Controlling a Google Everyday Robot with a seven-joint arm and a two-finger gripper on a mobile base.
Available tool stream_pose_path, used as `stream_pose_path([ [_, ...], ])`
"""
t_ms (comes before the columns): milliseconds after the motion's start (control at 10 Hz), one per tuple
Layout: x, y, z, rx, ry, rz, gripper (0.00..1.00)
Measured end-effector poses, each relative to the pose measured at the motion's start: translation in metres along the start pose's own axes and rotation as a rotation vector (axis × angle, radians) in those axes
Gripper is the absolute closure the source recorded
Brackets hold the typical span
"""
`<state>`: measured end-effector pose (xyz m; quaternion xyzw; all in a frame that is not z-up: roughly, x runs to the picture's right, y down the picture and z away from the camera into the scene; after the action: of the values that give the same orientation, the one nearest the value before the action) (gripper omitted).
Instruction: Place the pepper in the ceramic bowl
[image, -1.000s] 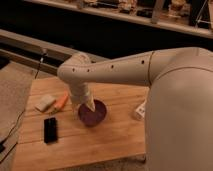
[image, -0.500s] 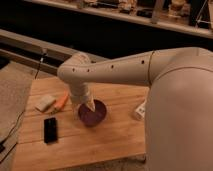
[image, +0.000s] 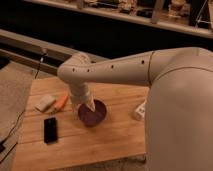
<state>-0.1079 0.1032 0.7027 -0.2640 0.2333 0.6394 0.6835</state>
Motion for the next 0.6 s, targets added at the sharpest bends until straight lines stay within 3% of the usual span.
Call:
stream_pose_path([
  [600,0.0,0.0018,-0.0012,0.001,0.002,-0.016,0.35],
])
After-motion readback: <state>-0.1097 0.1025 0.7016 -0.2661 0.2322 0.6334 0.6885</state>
